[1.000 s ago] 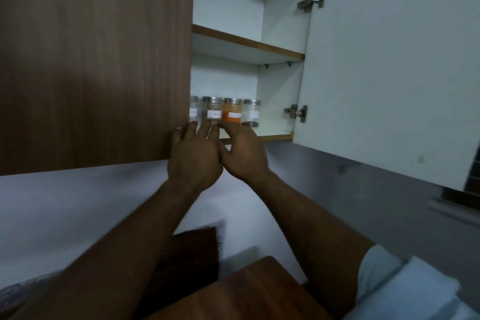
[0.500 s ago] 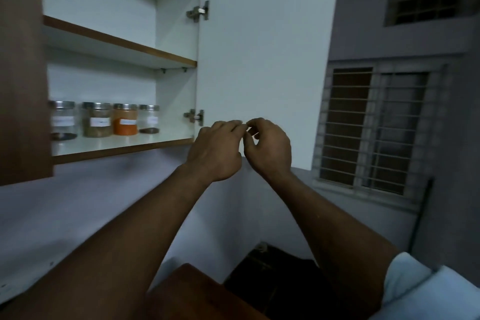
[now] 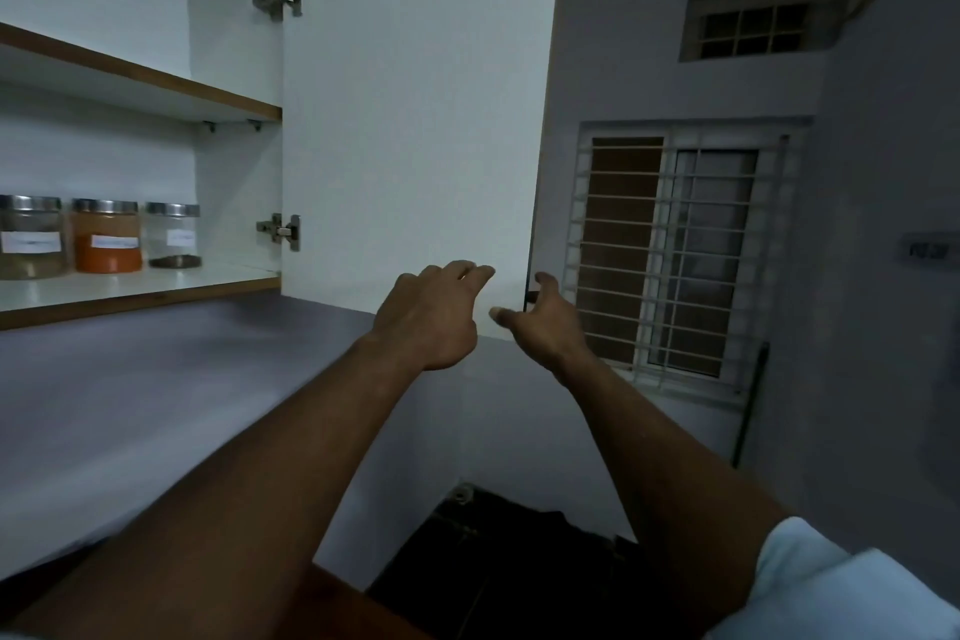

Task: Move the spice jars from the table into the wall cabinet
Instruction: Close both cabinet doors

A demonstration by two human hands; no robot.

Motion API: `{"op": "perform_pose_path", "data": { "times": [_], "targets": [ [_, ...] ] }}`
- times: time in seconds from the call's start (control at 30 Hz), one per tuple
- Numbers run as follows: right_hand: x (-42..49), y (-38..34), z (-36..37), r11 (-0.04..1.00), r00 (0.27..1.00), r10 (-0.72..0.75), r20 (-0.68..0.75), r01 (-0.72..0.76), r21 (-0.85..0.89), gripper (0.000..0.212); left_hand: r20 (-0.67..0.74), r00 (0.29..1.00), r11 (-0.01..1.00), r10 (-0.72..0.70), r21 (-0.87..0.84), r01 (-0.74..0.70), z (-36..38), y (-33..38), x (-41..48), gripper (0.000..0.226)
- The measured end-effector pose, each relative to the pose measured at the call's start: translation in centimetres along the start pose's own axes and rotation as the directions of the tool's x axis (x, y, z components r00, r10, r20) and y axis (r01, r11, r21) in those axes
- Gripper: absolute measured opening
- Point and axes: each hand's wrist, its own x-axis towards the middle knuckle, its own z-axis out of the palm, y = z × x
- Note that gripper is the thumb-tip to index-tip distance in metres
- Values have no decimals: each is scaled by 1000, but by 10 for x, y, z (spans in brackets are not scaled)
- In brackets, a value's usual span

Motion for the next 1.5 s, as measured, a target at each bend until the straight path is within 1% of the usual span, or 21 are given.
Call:
{"op": "perform_pose_path", "data": {
  "times": [0.03,0.07,0.1,0.2,0.3,0.37,0.47,0.53,0.6,0.67,0.73,0.8,0.9,1.0,1.1,1.2,1.33,1.4,1.5],
  "targets": [
    [2,5,4,999,999,13,45,-15,45,85,-1,1000,1000,-6,-15,6,1,-1,1,74],
    [4,10,8,998,999,7,47,-10,66,84,-6,1000,1000,-9,-30,9,2,-3,1,74],
    [6,13,13,998,1000,-4,18,2,70,80,-17,1000,999,-12,-41,11,3,-5,1,72],
    [7,18,23,998,992,-8,-129,16,59,56,-74,997,996,-25,-93,18,3,-17,-3,64],
    [-6,14,32,998,962,-10,-271,27,60,32,-133,989,979,-68,-199,40,1,-29,-11,54],
    [-25,6,40,993,933,-56,-356,89,78,28,-163,983,968,-79,-248,37,-3,-33,-17,57],
    [-55,-12,49,977,891,-140,-432,194,84,30,-243,963,939,-121,-342,31,-13,-30,-26,69],
    [-71,-24,55,956,884,-218,-414,280,93,30,-298,938,906,-178,-421,38,-22,-30,-31,74],
    [-82,-35,61,911,871,-340,-354,398,104,27,-364,909,901,-201,-433,26,-32,-30,-38,77],
    [-93,-48,71,852,836,-460,-298,510,115,26,-452,866,922,-214,-387,26,-44,-34,-47,82],
    [-103,-62,84,810,809,-524,-268,570,137,29,-527,812,940,-251,-334,74,-56,-42,-56,84],
    [-112,-78,99,788,802,-545,-245,590,176,32,-572,772,947,-277,-298,119,-67,-52,-67,83],
    [-124,-102,125,768,801,-563,-204,598,228,33,-605,736,950,-302,-256,180,-82,-73,-88,78],
    [-135,-126,154,765,800,-572,-184,600,234,37,-624,708,944,-330,-225,242,-97,-96,-114,81],
    [-147,-153,182,765,802,-572,-174,597,241,50,-626,714,944,-314,-127,304,-113,-118,-139,84],
    [-158,-179,207,754,804,-578,-140,592,286,74,-596,741,917,-309,20,398,-125,-145,-159,84],
    [-168,-208,240,762,786,-613,-82,615,203,89,-553,747,867,-370,84,492,-137,-177,-182,86],
    [-171,-220,257,765,783,-621,-41,616,185,92,-509,759,813,-407,178,555,-141,-193,-191,88],
    [-171,-237,281,761,769,-639,22,627,164,93,-446,778,692,-443,382,613,-148,-218,-203,91]
  ]
}}
